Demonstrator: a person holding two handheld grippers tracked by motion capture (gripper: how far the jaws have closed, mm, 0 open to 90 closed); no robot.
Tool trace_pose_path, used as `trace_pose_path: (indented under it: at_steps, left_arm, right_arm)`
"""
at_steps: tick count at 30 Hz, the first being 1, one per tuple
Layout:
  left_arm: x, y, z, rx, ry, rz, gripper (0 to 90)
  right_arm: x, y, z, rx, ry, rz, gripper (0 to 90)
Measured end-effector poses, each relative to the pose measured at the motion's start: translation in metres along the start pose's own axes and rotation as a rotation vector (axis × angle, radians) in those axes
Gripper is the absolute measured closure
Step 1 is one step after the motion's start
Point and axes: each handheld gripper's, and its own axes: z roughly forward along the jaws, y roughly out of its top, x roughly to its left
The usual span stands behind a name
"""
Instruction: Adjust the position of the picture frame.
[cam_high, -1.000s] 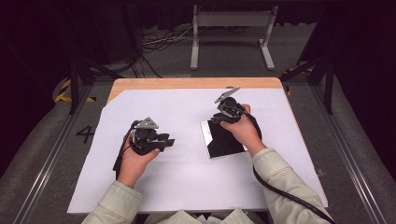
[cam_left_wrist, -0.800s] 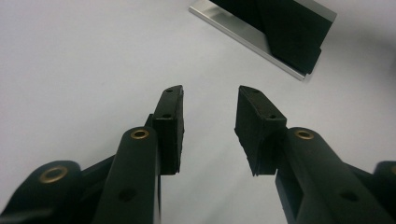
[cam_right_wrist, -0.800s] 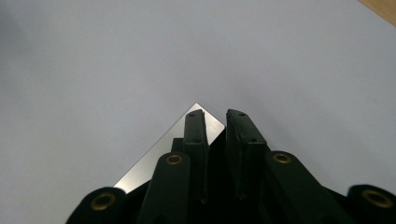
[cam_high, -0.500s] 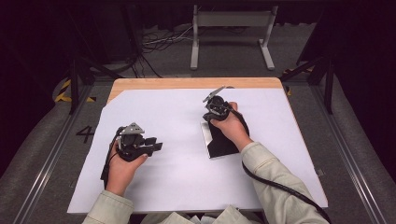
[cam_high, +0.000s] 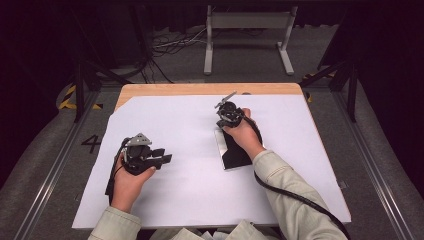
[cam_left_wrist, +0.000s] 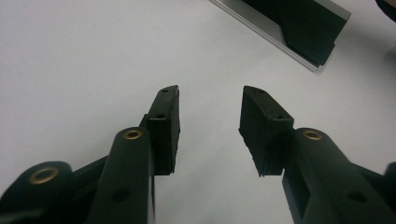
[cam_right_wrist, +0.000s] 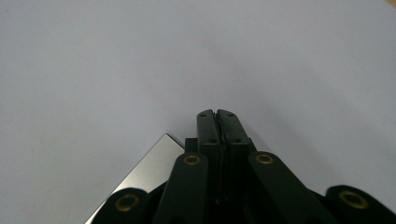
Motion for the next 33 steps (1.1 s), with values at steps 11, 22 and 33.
trace_pose_path:
  at_steps: [11,22,33]
  left_arm:
    - [0.001,0.001,0.001,0.001,0.012,-0.005,52.0]
    - [0.003,0.003,0.004,-0.001,0.011,-0.004,51.4]
    - [0.002,0.006,0.009,0.010,-0.003,-0.007,51.1]
  right_arm:
    - [0.002,-0.001,0.003,0.021,-0.008,-0.028,90.0]
    - [0.012,0.000,0.001,0.049,0.055,-0.103,90.0]
    - [0.022,-0.014,-0.009,0.050,0.136,-0.127,90.0]
